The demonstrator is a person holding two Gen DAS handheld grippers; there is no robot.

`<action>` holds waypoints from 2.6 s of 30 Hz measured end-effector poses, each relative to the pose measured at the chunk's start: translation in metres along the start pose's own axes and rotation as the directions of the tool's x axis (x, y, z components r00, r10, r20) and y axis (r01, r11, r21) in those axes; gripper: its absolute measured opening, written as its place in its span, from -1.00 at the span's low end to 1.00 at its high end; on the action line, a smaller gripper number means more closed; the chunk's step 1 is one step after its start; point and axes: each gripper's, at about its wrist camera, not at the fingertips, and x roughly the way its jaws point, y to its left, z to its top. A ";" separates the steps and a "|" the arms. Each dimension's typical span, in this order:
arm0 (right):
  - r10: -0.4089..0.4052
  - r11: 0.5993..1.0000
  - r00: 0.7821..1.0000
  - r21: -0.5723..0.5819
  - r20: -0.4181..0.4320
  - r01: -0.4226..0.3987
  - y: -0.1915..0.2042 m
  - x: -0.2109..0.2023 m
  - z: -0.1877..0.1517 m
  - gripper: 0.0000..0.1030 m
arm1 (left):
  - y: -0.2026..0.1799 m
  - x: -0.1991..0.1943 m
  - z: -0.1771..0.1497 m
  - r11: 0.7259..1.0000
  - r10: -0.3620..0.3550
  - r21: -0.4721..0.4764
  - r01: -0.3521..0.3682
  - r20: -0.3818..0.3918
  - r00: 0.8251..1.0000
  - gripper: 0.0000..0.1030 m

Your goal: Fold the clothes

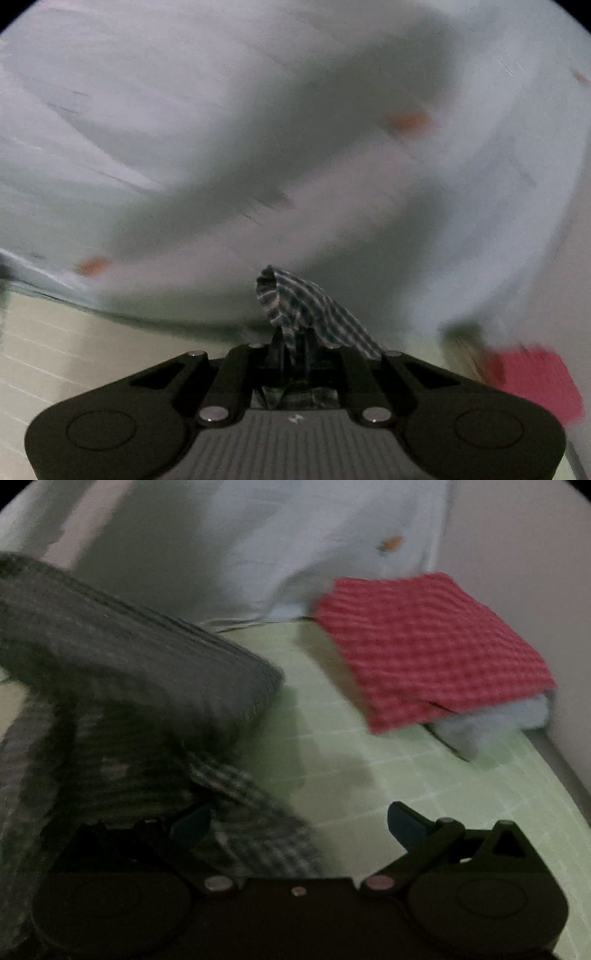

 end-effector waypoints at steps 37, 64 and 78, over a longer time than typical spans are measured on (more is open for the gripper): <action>0.025 0.999 0.988 0.048 -0.156 -0.018 -0.050 -0.102 -0.128 0.27 | 0.001 -0.187 -0.259 0.995 0.088 0.009 -0.099 -0.555 0.827 0.55; 0.438 0.899 0.896 0.048 -0.076 -0.435 0.019 -0.158 -0.122 -0.91 | 0.027 -0.236 -0.283 0.990 0.115 -0.001 -0.142 -0.582 0.805 0.56; 0.605 0.792 0.759 0.078 -0.243 -0.606 0.089 -0.135 -0.128 -0.31 | 0.058 -0.255 -0.281 0.976 0.166 -0.015 -0.217 -0.591 0.789 0.56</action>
